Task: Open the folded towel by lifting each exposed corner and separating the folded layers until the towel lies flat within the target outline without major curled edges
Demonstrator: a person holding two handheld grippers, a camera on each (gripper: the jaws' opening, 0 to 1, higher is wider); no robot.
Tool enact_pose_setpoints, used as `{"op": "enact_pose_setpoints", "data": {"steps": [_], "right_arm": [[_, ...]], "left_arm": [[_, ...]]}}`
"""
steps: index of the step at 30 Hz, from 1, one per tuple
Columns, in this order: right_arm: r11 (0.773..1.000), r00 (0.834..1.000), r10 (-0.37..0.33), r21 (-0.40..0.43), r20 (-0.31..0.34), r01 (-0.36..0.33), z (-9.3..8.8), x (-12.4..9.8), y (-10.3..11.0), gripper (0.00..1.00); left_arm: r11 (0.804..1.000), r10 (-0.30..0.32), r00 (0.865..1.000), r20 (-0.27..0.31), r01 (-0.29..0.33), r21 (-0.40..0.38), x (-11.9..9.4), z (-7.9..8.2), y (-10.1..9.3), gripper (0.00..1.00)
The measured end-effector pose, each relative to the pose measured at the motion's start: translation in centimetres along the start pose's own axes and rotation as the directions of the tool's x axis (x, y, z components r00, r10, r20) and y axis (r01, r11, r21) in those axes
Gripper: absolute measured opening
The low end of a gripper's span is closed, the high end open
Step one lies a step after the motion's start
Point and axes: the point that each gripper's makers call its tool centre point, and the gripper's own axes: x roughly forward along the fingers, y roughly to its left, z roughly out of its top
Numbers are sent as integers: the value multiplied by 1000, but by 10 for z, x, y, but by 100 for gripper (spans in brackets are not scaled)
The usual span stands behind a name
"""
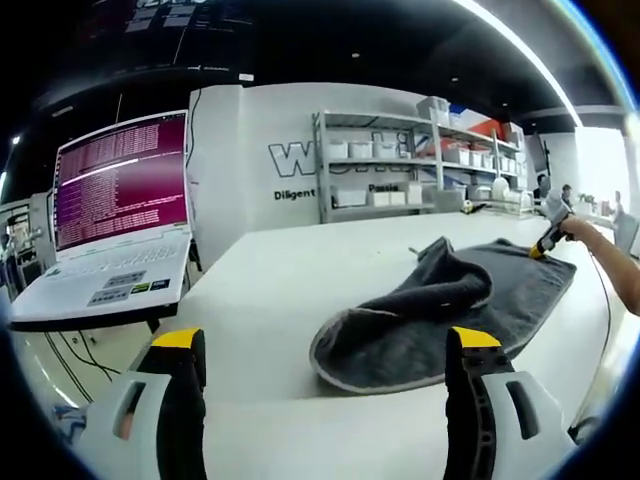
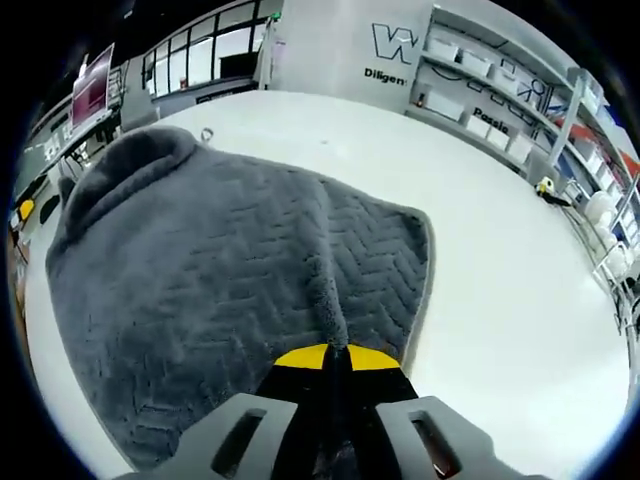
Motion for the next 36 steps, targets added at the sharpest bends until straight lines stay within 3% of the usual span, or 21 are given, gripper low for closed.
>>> {"op": "enact_pose_setpoints", "data": {"steps": [4, 9, 17, 22, 26, 36], "right_arm": [[999, 1000, -15, 30, -3, 15, 0, 0, -4, 6], [991, 992, -119, 51, -33, 120, -5, -11, -17, 29], [988, 988, -153, 28, 0, 153, 0, -37, -17, 51], [993, 991, -117, 37, 57, 116, 7, -55, -3, 59], [996, 993, -89, 21, 74, 88, 9, -63, 11, 74], [1000, 986, 27, -19, 167, -24, 21, -87, 62, 89]], "left_arm": [[1000, 0, 1000, 1, 0, 1, 0, 1, 0, 99], [1000, 3, 1000, 3, -3, 5, -1, 3, 0, 99], [1000, -3, 1000, -1, 3, 10, 0, 3, -4, 99], [1000, -11, 1000, -4, 11, 14, 2, 4, -7, 99], [1000, -12, 1000, -6, 12, 17, 3, 4, -8, 99], [999, -18, 1000, -16, 18, 27, 4, 4, -12, 99]]}}
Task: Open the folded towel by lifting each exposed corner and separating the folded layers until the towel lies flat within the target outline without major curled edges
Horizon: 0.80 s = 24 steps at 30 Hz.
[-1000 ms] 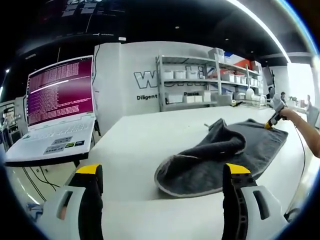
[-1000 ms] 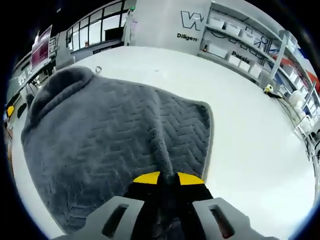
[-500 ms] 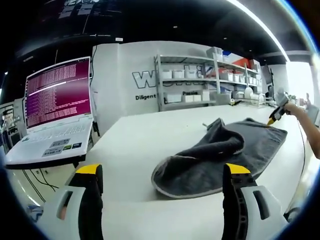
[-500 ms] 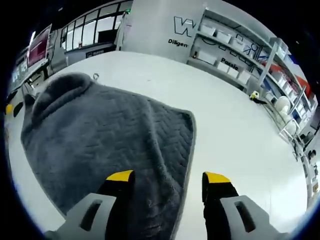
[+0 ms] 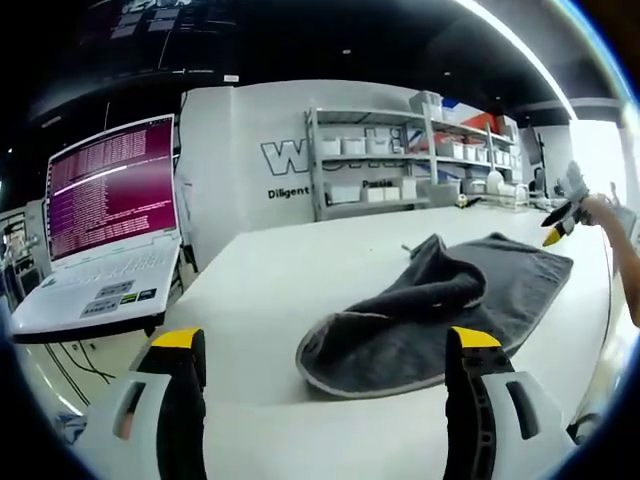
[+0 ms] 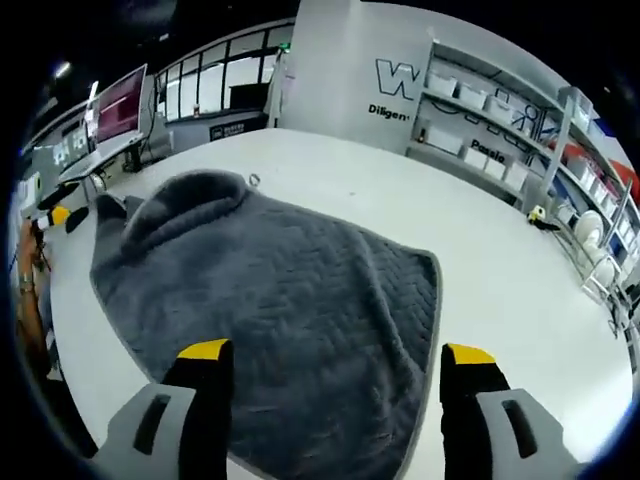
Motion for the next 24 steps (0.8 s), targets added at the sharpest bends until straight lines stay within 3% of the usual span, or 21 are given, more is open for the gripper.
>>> {"op": "enact_pose_setpoints", "data": {"steps": [5, 24], "right_arm": [[1000, 1000, 22, -21, 22, -22, 4, -7, 18, 99], [983, 983, 167, -86, 82, -160, 0, -19, 93, 99]], "left_arm": [[1000, -3, 1000, -3, 3, 0, 1, 0, -1, 99], [1000, -23, 1000, -14, 23, 11, 6, 0, -9, 99]]}}
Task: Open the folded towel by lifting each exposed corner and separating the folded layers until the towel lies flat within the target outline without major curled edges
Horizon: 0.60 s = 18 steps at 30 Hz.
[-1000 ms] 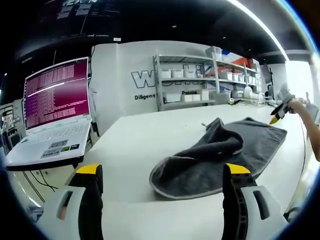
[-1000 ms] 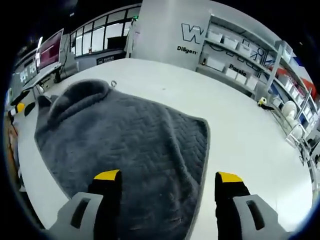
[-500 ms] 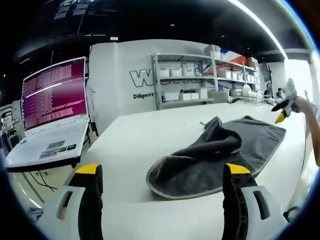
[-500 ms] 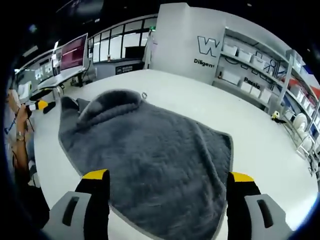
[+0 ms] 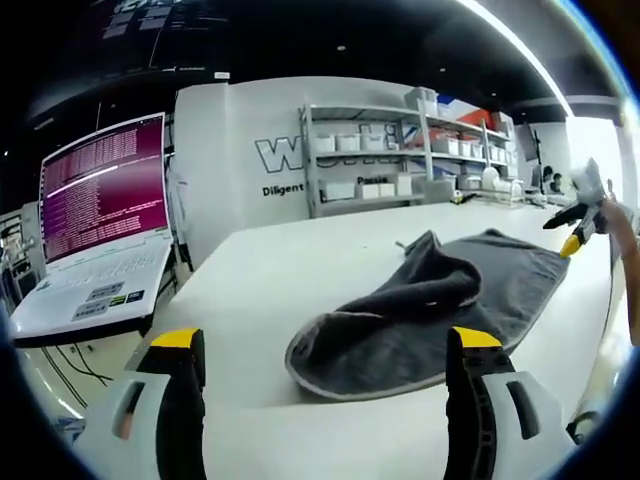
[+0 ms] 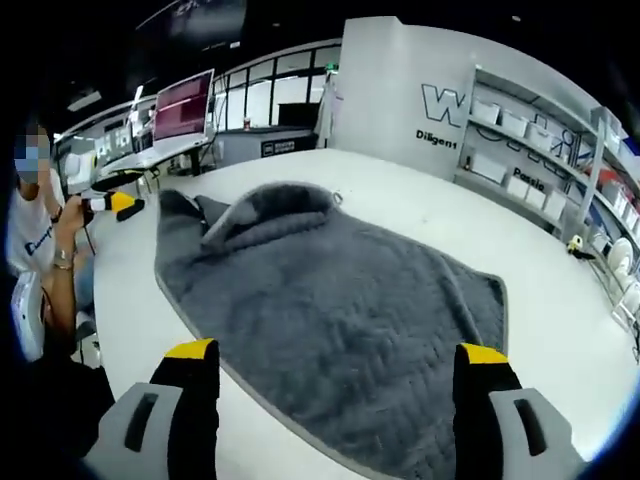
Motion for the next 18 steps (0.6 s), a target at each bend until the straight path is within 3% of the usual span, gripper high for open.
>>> {"op": "enact_pose_setpoints", "data": {"steps": [8, 18], "right_arm": [[999, 999, 37, -28, 10, -37, 3, 1, 17, 99], [995, 997, 80, -56, 19, -79, 7, 5, 33, 99]], "left_arm": [[998, -69, 997, 20, 69, 5, 5, 10, -16, 99], [987, -141, 990, 14, 140, 74, 18, 25, -26, 99]]}}
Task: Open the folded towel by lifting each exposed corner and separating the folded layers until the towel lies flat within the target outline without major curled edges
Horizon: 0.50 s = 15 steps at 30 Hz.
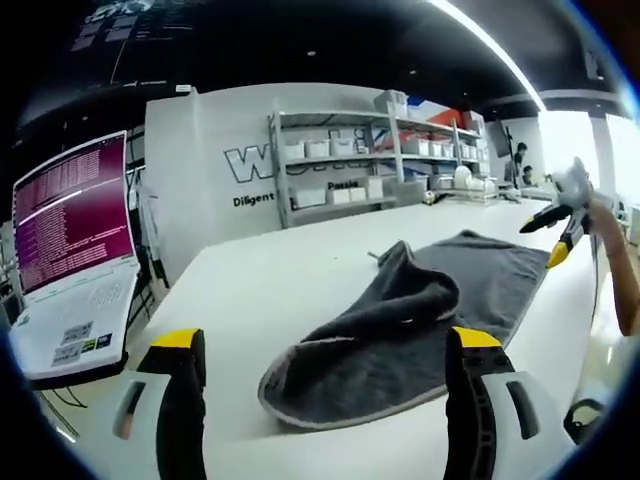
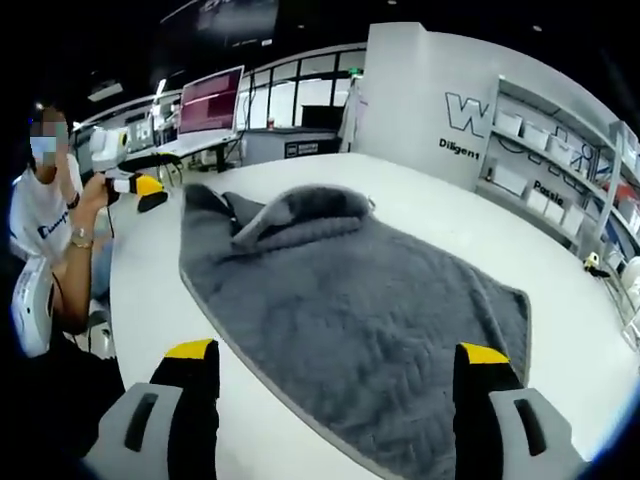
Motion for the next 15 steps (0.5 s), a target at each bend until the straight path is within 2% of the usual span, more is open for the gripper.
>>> {"op": "enact_pose_setpoints", "data": {"steps": [4, 7, 9, 12, 13, 15], "right_arm": [[1000, 1000, 5, -9, 6, -5, 3, 0, 3, 99], [1000, 1000, 13, -18, 14, -13, 7, 1, 7, 99], [999, 1000, 24, -26, 15, -24, 9, 2, 11, 99], [999, 999, 40, -33, 17, -39, 10, 5, 16, 99], [998, 999, 47, -34, 26, -46, 11, 6, 17, 99], [998, 998, 55, -29, 29, -54, 12, 9, 20, 99]], "left_arm": [[996, -66, 997, -24, 68, 64, 16, 4, -18, 95], [981, -151, 988, -35, 154, 119, 31, 8, -43, 90], [967, -228, 973, -38, 231, 112, 41, 9, -66, 85], [933, -335, 941, -54, 339, 122, 54, 7, -103, 79], [924, -357, 932, -57, 361, 126, 58, 7, -114, 76], [916, -372, 926, -62, 377, 136, 67, 4, -132, 68]]}}
